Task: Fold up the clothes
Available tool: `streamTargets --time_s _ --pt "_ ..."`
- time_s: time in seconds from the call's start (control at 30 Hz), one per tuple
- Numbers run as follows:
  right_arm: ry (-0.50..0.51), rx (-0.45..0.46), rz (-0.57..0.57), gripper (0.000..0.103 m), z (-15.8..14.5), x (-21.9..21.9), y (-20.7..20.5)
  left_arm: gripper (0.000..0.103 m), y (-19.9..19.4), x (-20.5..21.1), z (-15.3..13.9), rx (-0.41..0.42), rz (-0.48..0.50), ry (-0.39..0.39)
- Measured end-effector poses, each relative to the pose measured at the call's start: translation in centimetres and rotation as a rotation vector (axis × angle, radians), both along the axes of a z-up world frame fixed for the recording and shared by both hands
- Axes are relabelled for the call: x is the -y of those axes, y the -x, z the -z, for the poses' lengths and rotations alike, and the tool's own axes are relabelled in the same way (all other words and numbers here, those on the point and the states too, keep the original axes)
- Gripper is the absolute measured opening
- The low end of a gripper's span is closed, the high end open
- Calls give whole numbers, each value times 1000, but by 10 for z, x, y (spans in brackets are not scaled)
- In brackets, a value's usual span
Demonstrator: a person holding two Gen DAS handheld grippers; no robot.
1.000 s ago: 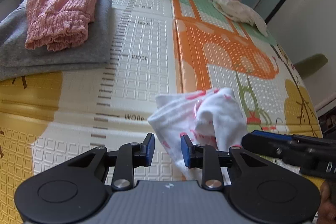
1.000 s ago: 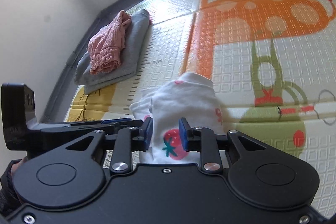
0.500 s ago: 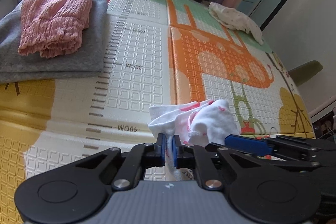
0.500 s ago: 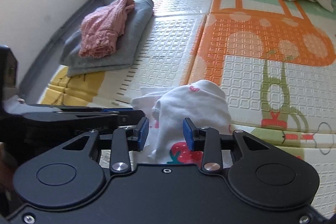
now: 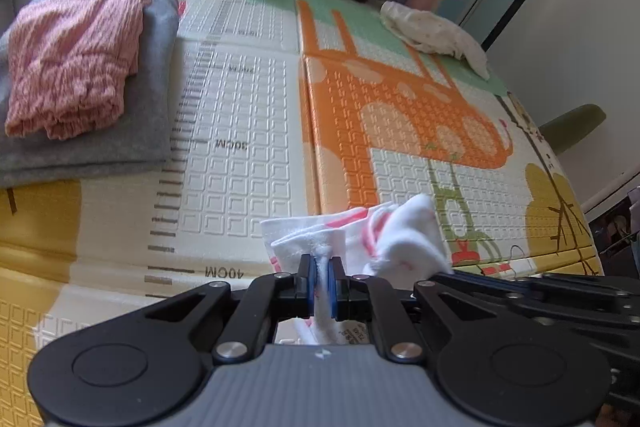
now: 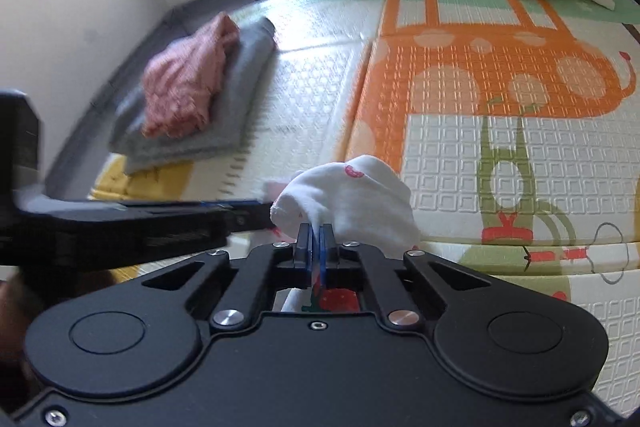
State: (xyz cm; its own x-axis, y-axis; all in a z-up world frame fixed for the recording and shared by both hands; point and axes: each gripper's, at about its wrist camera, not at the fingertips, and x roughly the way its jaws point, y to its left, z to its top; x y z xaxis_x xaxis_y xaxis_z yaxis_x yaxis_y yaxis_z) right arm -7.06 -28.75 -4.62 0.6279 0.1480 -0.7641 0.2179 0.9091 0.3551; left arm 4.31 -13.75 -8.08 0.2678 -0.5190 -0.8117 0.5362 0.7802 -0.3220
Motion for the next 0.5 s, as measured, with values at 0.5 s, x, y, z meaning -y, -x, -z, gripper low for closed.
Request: streamTargets --time_s 0.5 --pt "-127 -44 -30 2 22 -13 -16 9 -13 -16 24 -96 -82 19"
